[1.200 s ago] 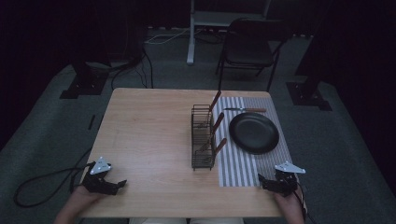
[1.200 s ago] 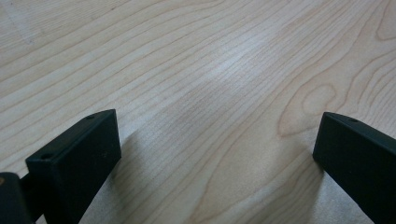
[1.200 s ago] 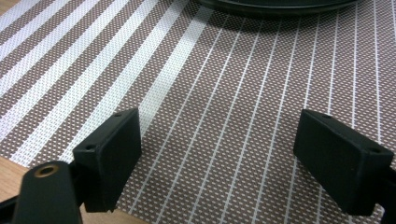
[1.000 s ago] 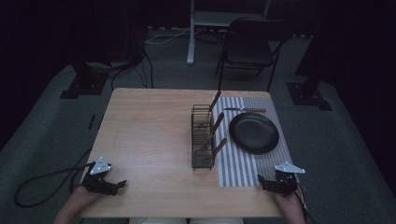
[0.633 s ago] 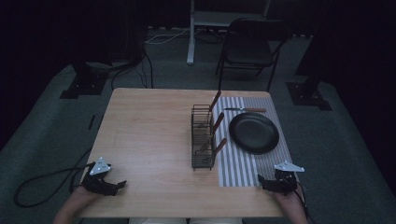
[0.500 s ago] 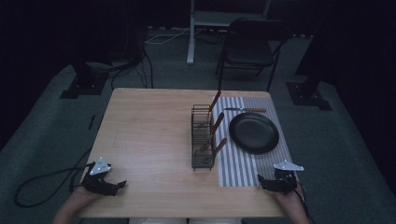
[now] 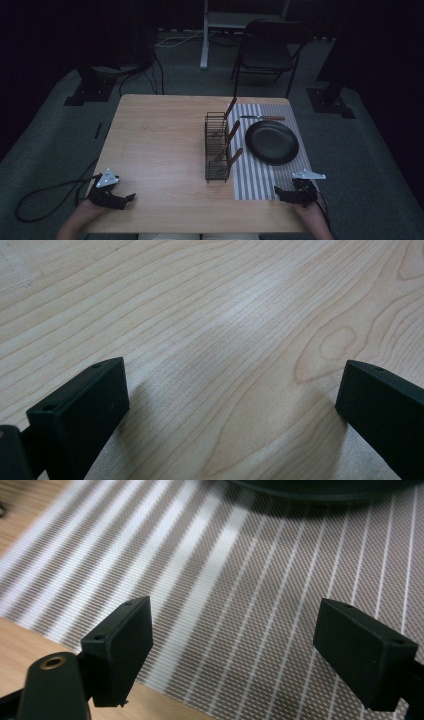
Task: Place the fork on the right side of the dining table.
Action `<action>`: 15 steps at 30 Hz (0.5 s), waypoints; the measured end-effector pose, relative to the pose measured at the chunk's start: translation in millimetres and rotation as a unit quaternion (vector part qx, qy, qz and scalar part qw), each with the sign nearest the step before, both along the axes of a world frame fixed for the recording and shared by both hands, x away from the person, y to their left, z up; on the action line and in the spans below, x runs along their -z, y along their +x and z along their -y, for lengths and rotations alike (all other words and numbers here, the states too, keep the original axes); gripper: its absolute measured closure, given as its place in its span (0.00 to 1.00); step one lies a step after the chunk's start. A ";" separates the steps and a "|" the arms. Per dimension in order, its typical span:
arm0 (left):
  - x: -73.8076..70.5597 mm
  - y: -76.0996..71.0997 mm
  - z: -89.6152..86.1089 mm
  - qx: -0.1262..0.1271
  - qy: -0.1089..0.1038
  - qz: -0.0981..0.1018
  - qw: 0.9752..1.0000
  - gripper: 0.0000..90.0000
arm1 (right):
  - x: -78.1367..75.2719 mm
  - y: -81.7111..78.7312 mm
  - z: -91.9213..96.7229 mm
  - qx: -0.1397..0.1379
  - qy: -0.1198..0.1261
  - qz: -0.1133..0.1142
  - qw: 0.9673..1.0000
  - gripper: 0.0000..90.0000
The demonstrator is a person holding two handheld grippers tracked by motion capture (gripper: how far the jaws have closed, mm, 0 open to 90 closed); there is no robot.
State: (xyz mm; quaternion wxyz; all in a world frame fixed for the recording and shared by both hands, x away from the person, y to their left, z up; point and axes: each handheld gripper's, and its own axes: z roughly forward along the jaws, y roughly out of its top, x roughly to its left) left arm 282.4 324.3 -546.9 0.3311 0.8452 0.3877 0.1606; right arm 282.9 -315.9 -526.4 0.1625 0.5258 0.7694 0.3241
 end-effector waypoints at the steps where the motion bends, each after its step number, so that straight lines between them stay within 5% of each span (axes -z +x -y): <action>1: 0.1 -0.1 0.1 0.000 -0.001 0.000 1.000 0.01 | -3.0 0.6 -0.6 -0.001 0.003 0.004 1.000 0.18; 15: 0.0 0.0 0.0 0.000 0.000 0.000 1.000 0.01 | -50.8 18.7 -17.9 -0.037 0.044 0.044 0.997 0.23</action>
